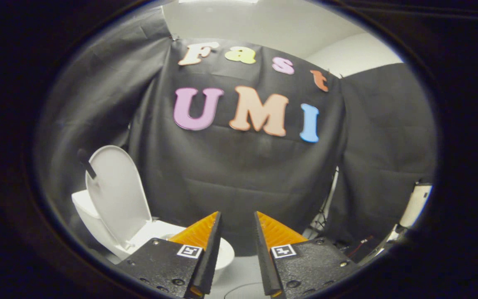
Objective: Open the toilet lid.
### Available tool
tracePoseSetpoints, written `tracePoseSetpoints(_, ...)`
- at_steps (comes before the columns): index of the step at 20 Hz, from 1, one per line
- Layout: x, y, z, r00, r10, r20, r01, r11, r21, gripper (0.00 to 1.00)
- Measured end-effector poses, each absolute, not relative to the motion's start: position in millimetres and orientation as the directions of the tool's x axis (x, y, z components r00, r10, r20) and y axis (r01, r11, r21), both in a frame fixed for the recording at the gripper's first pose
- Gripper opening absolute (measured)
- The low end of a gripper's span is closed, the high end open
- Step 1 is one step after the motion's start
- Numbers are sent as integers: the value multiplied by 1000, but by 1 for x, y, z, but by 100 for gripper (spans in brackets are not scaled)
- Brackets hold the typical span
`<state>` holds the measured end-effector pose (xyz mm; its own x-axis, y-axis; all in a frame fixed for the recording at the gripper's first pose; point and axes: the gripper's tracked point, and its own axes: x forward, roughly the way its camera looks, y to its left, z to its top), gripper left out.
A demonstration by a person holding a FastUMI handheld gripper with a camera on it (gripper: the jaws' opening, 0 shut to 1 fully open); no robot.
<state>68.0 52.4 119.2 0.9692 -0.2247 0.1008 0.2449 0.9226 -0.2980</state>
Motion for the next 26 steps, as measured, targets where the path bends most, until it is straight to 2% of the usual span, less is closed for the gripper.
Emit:
tracePoseSetpoints(2,53,22,95,959,-277,55,281,915,-290,43)
tracePoseSetpoints(7,20,-33,34,929,-368,-25,357,914,-194,28)
tracePoseSetpoints(13,-26,-69,-17,901,-423,-100,418,906,-67,26)
tracePoseSetpoints(17,-42,-58,-34,944,-315,-99,313,949,-32,26)
tracePoseSetpoints(21,-46,-34,-55,979,-118,-168,115,993,-30,26)
tracePoseSetpoints(24,-49,-35,-65,974,-82,-212,78,997,-27,26)
tracePoseSetpoints(26,-55,-34,-67,978,-60,-199,62,998,4,26)
